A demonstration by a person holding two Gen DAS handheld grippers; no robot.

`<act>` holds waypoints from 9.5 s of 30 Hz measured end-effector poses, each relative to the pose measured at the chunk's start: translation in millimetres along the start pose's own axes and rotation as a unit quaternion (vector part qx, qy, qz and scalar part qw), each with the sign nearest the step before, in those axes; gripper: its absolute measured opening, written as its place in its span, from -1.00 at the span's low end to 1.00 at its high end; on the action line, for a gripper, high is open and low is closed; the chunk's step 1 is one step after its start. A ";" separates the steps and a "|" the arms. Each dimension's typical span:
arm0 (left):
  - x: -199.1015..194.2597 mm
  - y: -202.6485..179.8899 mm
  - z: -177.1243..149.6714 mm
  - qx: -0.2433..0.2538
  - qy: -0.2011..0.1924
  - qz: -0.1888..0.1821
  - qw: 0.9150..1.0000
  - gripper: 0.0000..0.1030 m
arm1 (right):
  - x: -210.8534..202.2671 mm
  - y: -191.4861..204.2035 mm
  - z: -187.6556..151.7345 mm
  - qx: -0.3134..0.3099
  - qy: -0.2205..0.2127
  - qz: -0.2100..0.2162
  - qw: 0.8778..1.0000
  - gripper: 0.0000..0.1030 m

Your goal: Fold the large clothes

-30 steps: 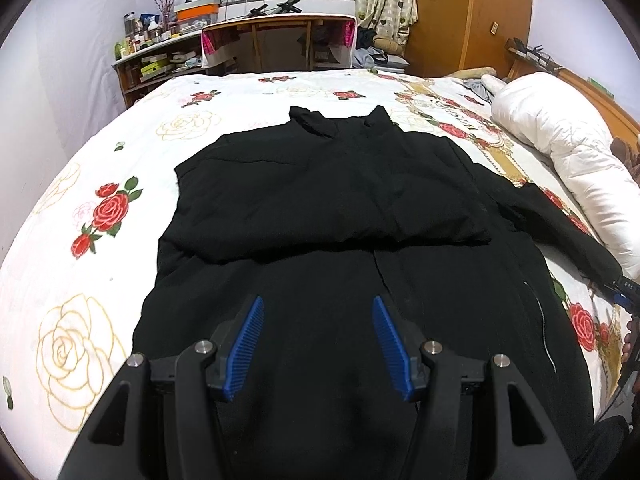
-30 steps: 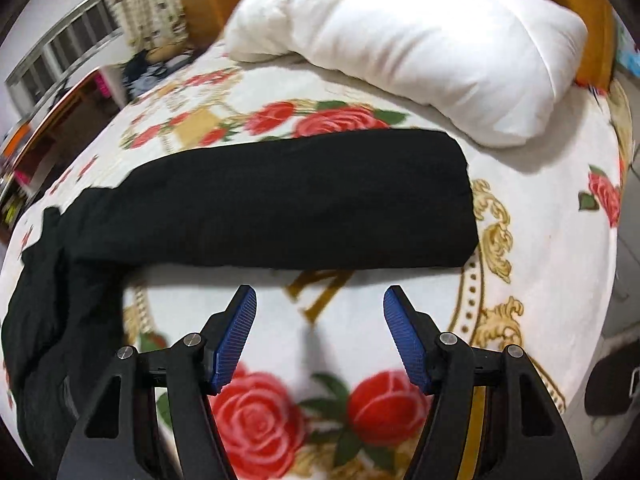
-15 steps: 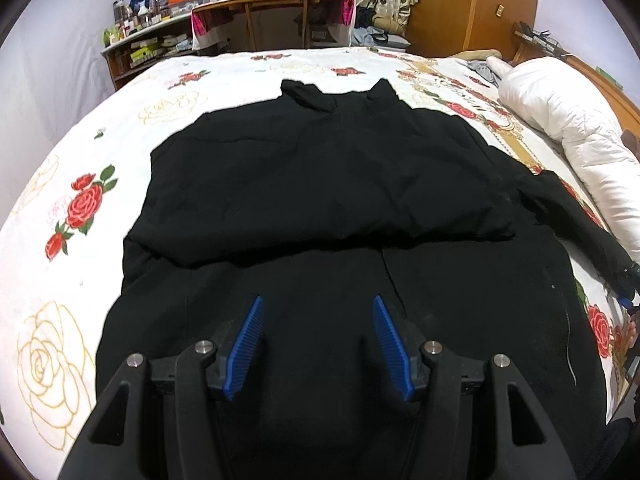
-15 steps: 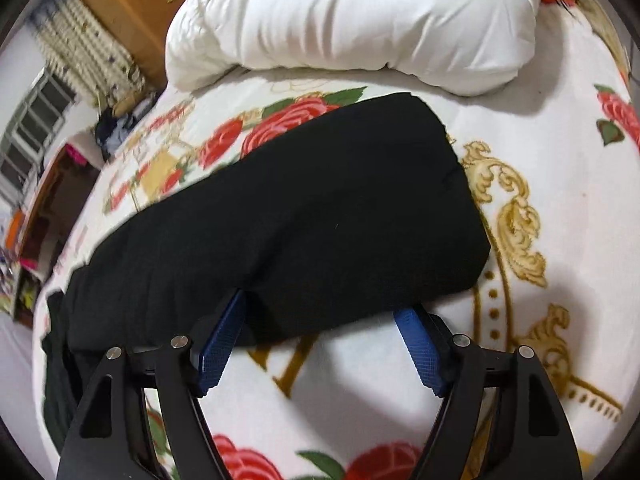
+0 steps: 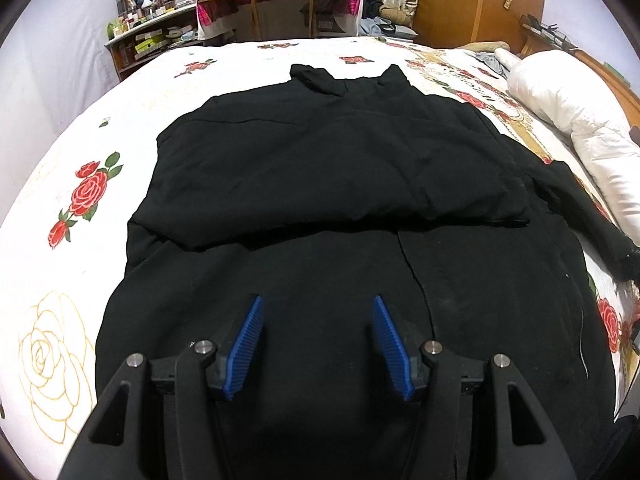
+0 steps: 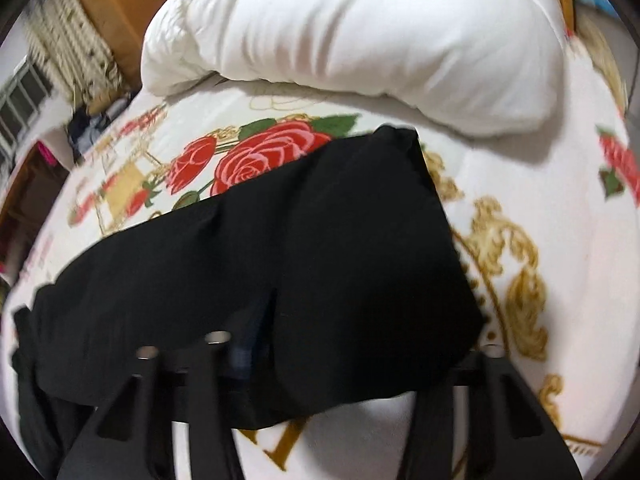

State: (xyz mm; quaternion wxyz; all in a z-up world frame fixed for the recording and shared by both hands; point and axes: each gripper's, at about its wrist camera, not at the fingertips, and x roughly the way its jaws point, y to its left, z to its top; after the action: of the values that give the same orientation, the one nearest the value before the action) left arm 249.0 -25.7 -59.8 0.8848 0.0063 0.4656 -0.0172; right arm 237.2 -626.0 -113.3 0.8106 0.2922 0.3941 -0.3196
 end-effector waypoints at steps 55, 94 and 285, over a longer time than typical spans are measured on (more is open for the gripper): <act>-3.4 124.4 -23.4 -0.117 -0.019 -0.017 0.993 0.15 | -85.0 381.0 -240.0 -0.444 0.043 0.227 0.866 -0.34; 72.9 -10.8 121.5 -0.099 -0.011 -0.252 0.963 -0.82 | -112.9 278.2 -143.7 -0.312 -0.074 0.167 0.932 0.33; -61.4 125.1 -201.4 -0.085 0.043 0.036 0.995 0.25 | -136.8 14.1 -260.3 -0.253 0.188 0.154 0.937 0.49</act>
State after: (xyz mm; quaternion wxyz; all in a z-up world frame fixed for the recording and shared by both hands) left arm 53.0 106.3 -123.8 0.8612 -0.0516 0.5026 0.0545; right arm 63.7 -388.9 -132.2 0.8083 0.1895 0.5571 -0.0202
